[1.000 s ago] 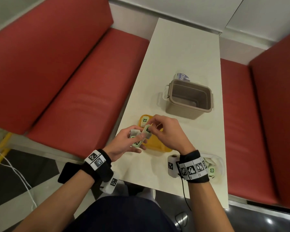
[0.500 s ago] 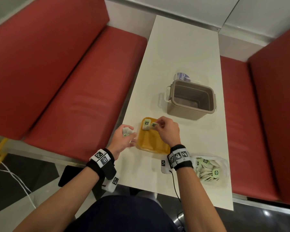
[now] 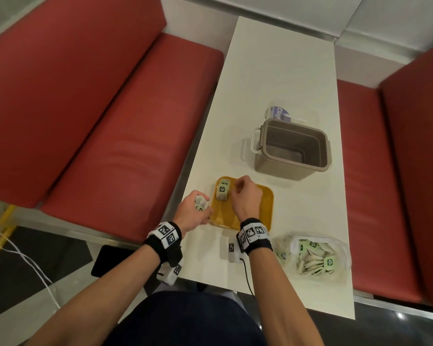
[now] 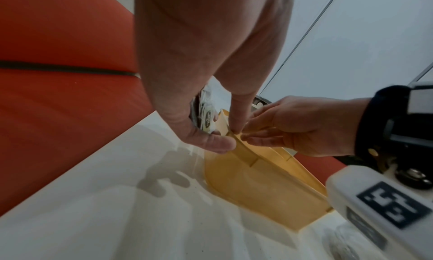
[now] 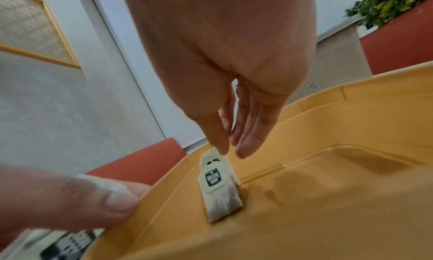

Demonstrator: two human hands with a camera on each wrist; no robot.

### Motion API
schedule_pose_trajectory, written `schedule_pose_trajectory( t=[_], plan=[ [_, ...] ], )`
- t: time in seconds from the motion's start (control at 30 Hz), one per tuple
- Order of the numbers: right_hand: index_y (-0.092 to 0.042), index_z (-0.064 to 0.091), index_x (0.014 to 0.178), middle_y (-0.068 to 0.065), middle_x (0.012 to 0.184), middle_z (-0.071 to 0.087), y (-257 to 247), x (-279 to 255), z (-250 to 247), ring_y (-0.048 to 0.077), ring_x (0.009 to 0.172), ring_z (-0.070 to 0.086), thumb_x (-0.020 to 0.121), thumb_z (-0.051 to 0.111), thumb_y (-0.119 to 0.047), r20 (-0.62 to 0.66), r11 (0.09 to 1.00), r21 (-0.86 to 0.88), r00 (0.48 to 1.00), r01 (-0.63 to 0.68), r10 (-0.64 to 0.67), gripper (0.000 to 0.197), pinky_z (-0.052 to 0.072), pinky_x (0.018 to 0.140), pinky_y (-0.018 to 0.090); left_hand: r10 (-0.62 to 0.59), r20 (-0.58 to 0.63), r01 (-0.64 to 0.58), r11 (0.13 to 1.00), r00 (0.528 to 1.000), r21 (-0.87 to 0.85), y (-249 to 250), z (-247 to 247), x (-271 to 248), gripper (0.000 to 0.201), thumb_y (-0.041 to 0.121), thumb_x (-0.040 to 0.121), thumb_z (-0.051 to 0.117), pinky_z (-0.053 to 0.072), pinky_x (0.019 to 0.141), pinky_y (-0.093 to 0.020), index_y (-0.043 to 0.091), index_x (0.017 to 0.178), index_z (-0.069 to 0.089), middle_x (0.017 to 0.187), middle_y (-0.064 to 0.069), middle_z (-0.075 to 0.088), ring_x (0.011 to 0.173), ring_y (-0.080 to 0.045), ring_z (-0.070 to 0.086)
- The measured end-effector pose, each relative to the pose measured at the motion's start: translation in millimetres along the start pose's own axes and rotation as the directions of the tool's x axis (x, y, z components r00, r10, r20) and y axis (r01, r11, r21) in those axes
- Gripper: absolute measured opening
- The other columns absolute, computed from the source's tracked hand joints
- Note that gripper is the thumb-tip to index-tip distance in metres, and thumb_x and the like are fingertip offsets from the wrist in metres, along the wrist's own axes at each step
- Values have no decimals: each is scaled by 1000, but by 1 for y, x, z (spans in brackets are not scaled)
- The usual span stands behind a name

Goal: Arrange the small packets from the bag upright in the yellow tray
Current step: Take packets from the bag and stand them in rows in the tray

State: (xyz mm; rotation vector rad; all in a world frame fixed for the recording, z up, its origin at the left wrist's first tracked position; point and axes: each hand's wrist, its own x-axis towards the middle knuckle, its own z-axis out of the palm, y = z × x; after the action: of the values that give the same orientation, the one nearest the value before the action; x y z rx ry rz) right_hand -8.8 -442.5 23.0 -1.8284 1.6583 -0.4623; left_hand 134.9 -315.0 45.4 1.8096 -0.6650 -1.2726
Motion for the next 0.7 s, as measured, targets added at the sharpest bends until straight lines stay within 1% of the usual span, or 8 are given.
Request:
schedule_pose_trajectory(
  t=[0.03,0.1,0.17,0.27,0.33,0.43,0.53,0.7],
  plan=[
    [-20,66,104,1,98,75,2,-2,0,22,89,71,91,80,-18,6,999,-6,999,-33,33,19,59,75,35,1,1,-1,1000,1000,7,1,0,0,29,8,90,85,68,72,-44,18,110,66,96,-7,69,68,-18,74],
    [-20,66,111,1,101,74,1,-6,0,23,91,69,84,90,-39,82,991,-71,989,-116,122,41,58,78,37,-4,8,4,1000,1000,17,1,0,0,29,8,90,84,66,65,-35,17,111,66,97,-7,69,67,-17,74],
    [-19,66,116,4,104,73,-2,-8,3,28,96,70,83,90,-52,141,967,-218,976,-132,165,52,58,83,39,-10,13,9,1000,1000,29,1,1,-2,29,8,91,84,61,60,-28,17,112,65,97,-7,68,65,-17,74],
    [-20,67,114,8,113,73,-7,-8,10,34,103,71,91,82,-50,135,919,-388,981,-74,136,41,60,87,43,1,26,-2,998,1000,61,1,1,-4,29,8,91,84,60,59,-26,19,110,66,96,-8,70,64,-16,74],
    [-21,67,112,9,115,73,-10,-8,14,35,105,71,95,78,-47,115,896,-440,985,-63,126,33,60,87,44,6,33,-9,996,999,86,2,0,-5,29,8,91,83,56,55,-22,21,109,65,98,-10,71,64,-16,73],
    [-21,69,112,8,115,72,-13,-6,16,35,107,71,96,76,-48,91,898,-431,986,-87,139,33,58,86,43,3,37,-6,995,999,102,3,0,-5,31,6,90,84,52,51,-19,22,109,65,100,-15,72,66,-18,72],
    [-21,70,109,7,111,74,-17,-5,20,33,103,72,96,75,-51,74,908,-406,986,-105,147,33,59,84,41,6,44,-11,993,999,120,4,0,-6,32,5,89,84,54,52,-19,22,109,66,101,-16,73,69,-20,72],
    [-21,69,104,6,107,74,-12,-5,27,32,98,72,96,73,-52,65,909,-389,980,-151,191,32,53,77,37,6,34,-8,996,999,86,4,1,-7,32,6,87,86,60,58,-26,23,107,67,101,-18,73,65,-16,72]
  ],
)
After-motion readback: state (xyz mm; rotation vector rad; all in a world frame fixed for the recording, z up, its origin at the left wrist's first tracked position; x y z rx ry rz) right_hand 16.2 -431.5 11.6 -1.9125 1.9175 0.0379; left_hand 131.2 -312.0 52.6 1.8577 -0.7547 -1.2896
